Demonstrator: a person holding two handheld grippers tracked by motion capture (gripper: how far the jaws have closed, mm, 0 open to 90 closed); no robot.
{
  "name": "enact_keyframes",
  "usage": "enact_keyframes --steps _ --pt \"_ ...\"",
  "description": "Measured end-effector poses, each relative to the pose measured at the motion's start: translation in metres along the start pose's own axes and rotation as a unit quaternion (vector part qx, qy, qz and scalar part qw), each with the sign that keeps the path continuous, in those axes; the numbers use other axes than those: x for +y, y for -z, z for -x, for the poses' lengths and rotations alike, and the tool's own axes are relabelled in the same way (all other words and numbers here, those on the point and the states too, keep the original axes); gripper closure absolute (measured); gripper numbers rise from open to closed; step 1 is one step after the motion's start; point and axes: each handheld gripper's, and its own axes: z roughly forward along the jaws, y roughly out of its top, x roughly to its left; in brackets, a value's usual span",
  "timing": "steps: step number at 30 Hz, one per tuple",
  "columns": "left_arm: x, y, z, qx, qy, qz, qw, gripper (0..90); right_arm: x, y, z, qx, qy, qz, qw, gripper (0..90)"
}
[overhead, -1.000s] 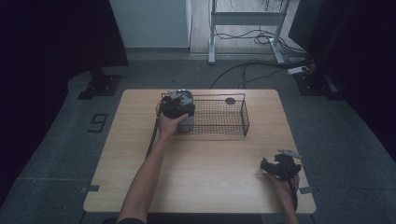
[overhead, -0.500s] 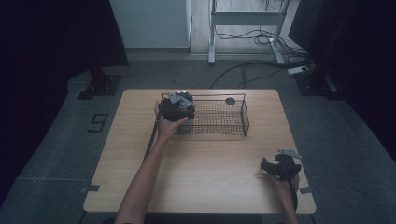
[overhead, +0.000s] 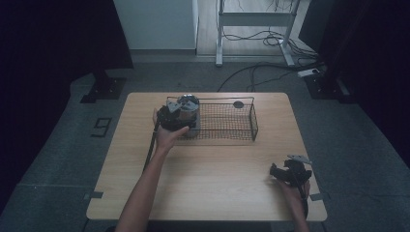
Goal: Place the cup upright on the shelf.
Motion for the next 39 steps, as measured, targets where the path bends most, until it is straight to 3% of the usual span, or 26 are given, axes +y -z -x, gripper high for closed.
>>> enact_keyframes --steps 9,10,13,16,18,19,29,39 --pt "-0.017 0.044 -0.002 -0.016 -0.006 -0.001 0.9999 0.0 0.0 0.0 0.0 -0.001 -0.001 -0.001 1.0 4.9" --pt "-0.022 0.056 -0.003 -0.019 -0.004 0.006 0.9998 0.3 0.0 0.0 0.0 -0.001 -0.001 -0.001 1.0 4.9" --pt "-0.028 0.068 -0.004 -0.026 0.002 0.009 0.9996 0.8 0.0 0.0 0.0 -0.001 -0.001 -0.001 1.0 4.9" --pt "-0.042 0.087 -0.005 -0.041 0.015 0.003 0.9991 2.0 0.0 0.0 0.0 -0.001 -0.001 -0.001 1.0 4.9" --pt "-0.046 0.092 -0.005 -0.044 0.015 0.001 0.9989 2.1 0.0 0.0 0.0 -0.001 -0.002 -0.001 1.0 4.9" --pt "-0.057 0.099 -0.005 -0.049 0.014 -0.006 0.9987 2.1 0.0 0.0 0.0 -0.001 -0.002 -0.001 1.0 4.9" --pt "-0.099 0.114 0.0 -0.059 0.005 -0.034 0.9976 3.3 0.0 0.0 0.0 -0.001 -0.002 -0.001 1.0 4.9" --pt "-0.104 0.113 0.006 -0.062 -0.006 -0.043 0.9971 4.5 0.0 0.0 0.0 -0.001 -0.001 -0.001 1.0 4.9"
